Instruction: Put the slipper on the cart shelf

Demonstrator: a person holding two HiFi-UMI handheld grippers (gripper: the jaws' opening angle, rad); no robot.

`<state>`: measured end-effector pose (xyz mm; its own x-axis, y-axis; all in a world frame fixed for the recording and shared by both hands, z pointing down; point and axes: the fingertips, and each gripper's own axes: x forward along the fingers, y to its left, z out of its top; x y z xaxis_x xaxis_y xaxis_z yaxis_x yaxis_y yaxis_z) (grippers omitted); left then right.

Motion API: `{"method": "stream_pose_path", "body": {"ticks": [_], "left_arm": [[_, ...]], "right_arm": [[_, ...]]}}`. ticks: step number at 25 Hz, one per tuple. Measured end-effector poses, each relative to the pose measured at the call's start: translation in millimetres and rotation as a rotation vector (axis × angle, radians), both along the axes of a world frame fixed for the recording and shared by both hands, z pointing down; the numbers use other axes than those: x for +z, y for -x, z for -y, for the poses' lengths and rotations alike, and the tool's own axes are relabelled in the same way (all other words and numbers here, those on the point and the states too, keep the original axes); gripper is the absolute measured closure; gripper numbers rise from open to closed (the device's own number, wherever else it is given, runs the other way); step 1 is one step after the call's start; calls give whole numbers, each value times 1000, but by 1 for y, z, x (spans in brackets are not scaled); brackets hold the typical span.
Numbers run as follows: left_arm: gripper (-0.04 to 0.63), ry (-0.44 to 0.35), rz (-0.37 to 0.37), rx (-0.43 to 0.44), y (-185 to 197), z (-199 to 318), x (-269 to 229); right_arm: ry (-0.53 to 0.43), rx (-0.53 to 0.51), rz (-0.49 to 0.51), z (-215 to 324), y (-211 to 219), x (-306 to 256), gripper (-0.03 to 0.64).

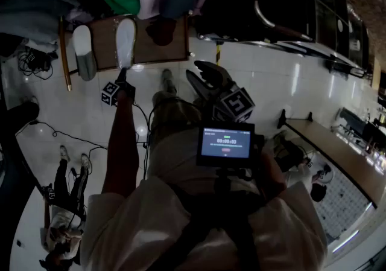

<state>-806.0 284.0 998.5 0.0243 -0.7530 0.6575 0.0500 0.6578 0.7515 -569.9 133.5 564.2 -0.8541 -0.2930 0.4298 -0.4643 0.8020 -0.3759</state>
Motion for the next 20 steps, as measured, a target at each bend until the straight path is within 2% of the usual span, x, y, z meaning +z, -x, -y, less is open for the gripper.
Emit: {"method": "stream_pose_path", "body": {"ticks": [4,12,14,16,20], "left_arm": [[322,-50,-27,-62,17,5,7],[318,-139,-84,-63,15,22,10],[373,-183,-101,-83,12,25,6],[479,-218,-98,-99,10,28,-2],[523,-226,-88,-107,9,27,-4]], "right_arm": [[43,10,-17,-1,0,11,465],[88,43,-36,-1,-3,21,466],[99,40,-52,-3,-6,25,465],[108,34,-57,-6,-9,24,466],[98,17,-59,-7,-4,25,466]]}}
